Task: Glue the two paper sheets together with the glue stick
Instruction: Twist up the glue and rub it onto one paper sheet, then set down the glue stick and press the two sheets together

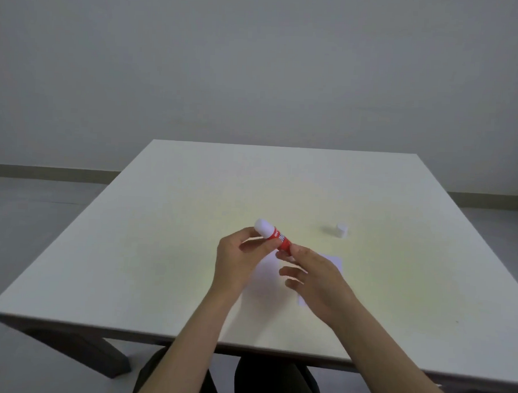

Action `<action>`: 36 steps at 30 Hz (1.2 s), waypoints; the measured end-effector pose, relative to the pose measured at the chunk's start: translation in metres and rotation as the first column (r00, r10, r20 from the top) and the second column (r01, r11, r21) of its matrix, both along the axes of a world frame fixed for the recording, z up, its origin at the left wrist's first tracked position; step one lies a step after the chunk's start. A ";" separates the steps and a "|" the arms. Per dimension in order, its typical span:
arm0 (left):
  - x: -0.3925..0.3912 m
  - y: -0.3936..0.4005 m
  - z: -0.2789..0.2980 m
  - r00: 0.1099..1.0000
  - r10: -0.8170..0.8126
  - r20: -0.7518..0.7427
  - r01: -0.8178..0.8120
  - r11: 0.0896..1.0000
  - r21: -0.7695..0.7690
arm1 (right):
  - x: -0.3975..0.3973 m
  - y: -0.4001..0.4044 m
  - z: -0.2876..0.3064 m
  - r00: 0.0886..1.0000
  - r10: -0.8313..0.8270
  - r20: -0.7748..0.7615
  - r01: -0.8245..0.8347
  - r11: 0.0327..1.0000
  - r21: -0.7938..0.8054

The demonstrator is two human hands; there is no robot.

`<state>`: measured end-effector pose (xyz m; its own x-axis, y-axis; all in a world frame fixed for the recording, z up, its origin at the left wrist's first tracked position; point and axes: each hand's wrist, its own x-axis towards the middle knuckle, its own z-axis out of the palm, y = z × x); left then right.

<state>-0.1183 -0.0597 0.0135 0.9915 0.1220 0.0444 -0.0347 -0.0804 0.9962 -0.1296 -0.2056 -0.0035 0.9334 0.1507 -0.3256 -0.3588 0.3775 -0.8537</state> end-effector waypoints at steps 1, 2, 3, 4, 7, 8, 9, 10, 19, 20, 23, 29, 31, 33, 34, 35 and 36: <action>0.004 0.004 0.002 1.000 0.031 -0.006 -0.031 0.999 0.022 | 0.002 -0.005 -0.002 0.999 -0.014 0.052 0.022 0.987 -0.158; 0.008 0.009 0.004 0.998 0.059 0.002 -0.059 0.997 0.053 | 0.004 -0.011 -0.003 0.994 -0.046 0.103 0.075 0.952 -0.296; 0.013 0.014 0.008 0.996 0.085 0.021 -0.086 0.992 0.092 | 0.008 -0.018 -0.004 0.984 -0.084 0.158 0.142 0.907 -0.397; 0.019 0.020 0.013 0.993 0.106 0.045 -0.112 0.984 0.136 | 0.012 -0.027 -0.005 0.970 -0.117 0.215 0.206 0.863 -0.461; 0.041 0.039 0.022 0.981 0.156 0.116 -0.186 0.922 0.338 | 0.024 -0.054 -0.009 0.921 -0.153 0.357 0.353 0.715 -0.604; 0.049 0.045 0.023 0.978 0.165 0.125 -0.202 0.894 0.400 | 0.029 -0.063 -0.011 0.909 -0.154 0.386 0.387 0.653 -0.651; 0.057 0.051 0.020 0.977 0.174 0.125 -0.212 0.870 0.446 | 0.032 -0.070 -0.014 0.904 -0.151 0.399 0.405 0.598 -0.691; 0.065 0.056 0.016 0.976 0.181 0.120 -0.217 0.850 0.480 | 0.034 -0.075 -0.017 0.905 -0.143 0.400 0.409 0.552 -0.727; 0.089 0.064 -0.009 0.975 0.204 0.084 -0.215 0.795 0.567 | 0.034 -0.083 -0.033 0.915 -0.095 0.392 0.391 0.444 -0.806; 0.089 0.064 -0.011 0.976 0.203 0.085 -0.214 0.794 0.569 | 0.034 -0.083 -0.033 0.914 -0.093 0.395 0.393 0.447 -0.803; 0.089 0.067 -0.017 0.974 0.209 0.087 -0.222 0.798 0.560 | 0.033 -0.083 -0.034 0.911 -0.078 0.405 0.394 0.452 -0.800; 0.091 0.071 -0.020 0.979 0.185 0.089 -0.204 0.824 0.528 | 0.028 -0.073 -0.036 0.878 0.009 0.479 0.452 0.314 -0.835; 0.091 0.072 -0.021 0.984 0.159 0.085 -0.180 0.829 0.530 | 0.022 -0.058 -0.038 0.801 0.180 0.570 0.550 0.153 -0.821; 0.090 0.074 -0.021 0.984 0.164 0.070 -0.177 0.851 0.494 | 0.011 -0.034 -0.033 0.707 0.360 0.609 0.622 0.095 -0.777; 0.089 0.075 -0.022 0.982 0.176 0.063 -0.185 0.864 0.468 | 0.004 -0.020 -0.029 0.654 0.436 0.618 0.642 0.111 -0.758; 0.086 0.077 -0.024 0.977 0.205 0.065 -0.212 0.867 0.451 | -0.001 -0.005 -0.026 0.603 0.509 0.615 0.648 0.138 -0.749; 0.083 0.079 -0.027 0.969 0.231 0.086 -0.245 0.860 0.448 | -0.006 0.010 -0.025 0.558 0.575 0.598 0.645 0.153 -0.749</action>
<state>-0.0355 0.0198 -0.0132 0.9324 0.3136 0.1795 0.0154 -0.5307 0.8474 -0.1359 -0.1956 -0.0281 0.7880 0.2978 0.5388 0.4888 -0.8347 -0.2535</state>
